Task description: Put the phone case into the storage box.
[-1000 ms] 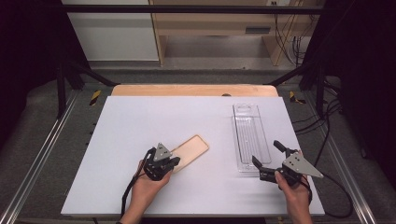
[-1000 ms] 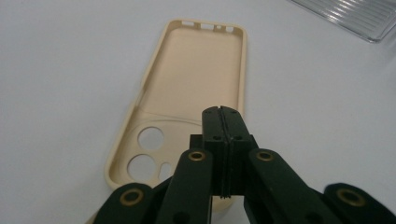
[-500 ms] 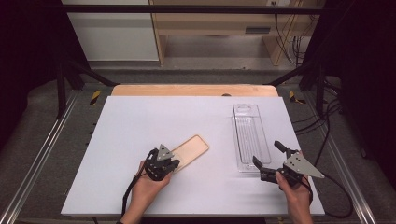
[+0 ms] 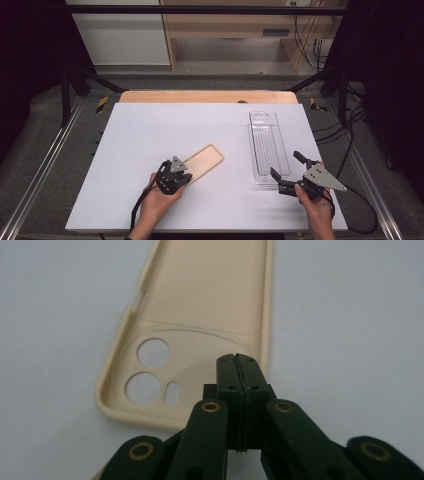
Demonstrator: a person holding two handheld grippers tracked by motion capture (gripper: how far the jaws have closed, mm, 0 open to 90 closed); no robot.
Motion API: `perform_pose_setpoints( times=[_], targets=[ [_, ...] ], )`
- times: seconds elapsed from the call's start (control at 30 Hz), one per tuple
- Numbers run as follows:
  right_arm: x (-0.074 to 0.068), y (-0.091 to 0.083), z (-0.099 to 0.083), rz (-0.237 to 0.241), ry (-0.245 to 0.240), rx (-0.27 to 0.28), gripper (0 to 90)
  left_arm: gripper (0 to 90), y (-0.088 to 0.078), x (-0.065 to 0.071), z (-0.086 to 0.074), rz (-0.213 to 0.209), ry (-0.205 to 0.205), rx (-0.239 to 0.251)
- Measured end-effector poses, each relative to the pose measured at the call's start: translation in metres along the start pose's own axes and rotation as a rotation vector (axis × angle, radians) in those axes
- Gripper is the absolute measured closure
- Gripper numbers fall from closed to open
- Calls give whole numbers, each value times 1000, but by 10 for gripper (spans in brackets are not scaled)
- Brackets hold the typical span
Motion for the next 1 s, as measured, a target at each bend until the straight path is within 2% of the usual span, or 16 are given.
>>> perform_pose_setpoints(
  times=[0.4,1.0],
  targets=[
    [0,2,-1,0,-1,-10,45,900,-2,-2,-2,-8,-8,-2],
    [0,1,-2,-2,-3,-15,46,900,-16,-1,-15,-65,-18,-16]
  ],
)
Point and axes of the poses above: each handheld gripper's, and its own axes: y roughly forward along the jaws, z roughly out of its top, x roughly to its right, the point moved 3 cm from there along y, roughly forward along the jaws, and after that the axes turned 13 degrees about y, right-handed, at the moved point
